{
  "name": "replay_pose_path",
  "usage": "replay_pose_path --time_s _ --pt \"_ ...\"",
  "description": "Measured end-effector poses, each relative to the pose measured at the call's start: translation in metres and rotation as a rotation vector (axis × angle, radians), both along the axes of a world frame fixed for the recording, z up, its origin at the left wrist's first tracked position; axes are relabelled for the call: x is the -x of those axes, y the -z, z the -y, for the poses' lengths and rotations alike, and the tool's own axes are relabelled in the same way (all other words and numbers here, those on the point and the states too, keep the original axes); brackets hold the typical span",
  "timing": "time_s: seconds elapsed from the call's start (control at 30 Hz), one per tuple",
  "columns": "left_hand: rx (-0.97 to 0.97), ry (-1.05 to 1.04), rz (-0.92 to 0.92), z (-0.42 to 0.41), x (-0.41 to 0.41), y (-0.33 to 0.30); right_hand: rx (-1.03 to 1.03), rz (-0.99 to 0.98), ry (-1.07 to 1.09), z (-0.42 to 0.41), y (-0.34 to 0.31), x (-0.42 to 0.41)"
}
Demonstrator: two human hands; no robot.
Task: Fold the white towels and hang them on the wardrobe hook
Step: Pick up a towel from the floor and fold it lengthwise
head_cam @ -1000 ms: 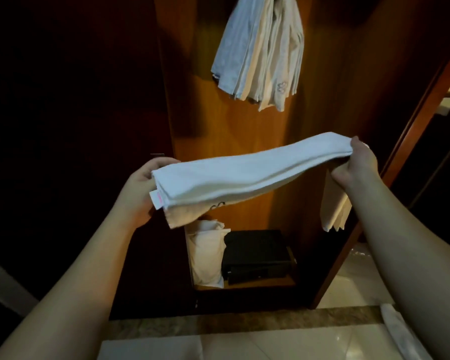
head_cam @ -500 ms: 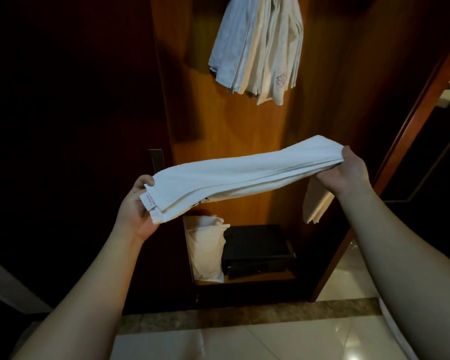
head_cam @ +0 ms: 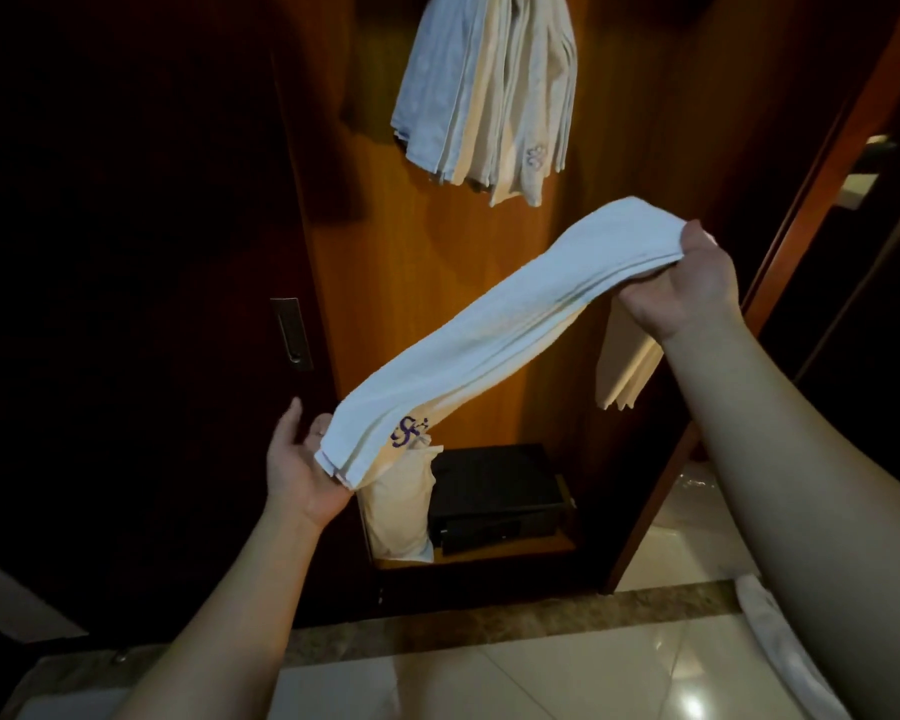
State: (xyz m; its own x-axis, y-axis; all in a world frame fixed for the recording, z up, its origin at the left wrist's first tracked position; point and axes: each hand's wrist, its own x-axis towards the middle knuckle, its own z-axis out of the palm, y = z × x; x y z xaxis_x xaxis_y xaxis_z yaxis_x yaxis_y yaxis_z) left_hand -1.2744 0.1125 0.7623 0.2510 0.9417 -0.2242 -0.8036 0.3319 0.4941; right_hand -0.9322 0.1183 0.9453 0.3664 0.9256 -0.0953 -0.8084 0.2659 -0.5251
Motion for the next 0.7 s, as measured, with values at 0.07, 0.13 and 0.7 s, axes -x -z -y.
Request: replay_pose_path --time_s 0.07,0.13,0.7 --pt "-0.026 0.111 -0.271 0.001 -0.008 -0.003 -0.002 0.026 0.003 0.005 -0.006 -0.003" --pt "-0.036 0.205 -0.458 0.003 -0.013 -0.003 0.001 0.065 0.018 0.009 -0.011 -0.008" --pt "0.079 0.07 -0.11 0.055 -0.089 0.02 -0.039 0.111 -0.042 0.037 -0.032 -0.039"
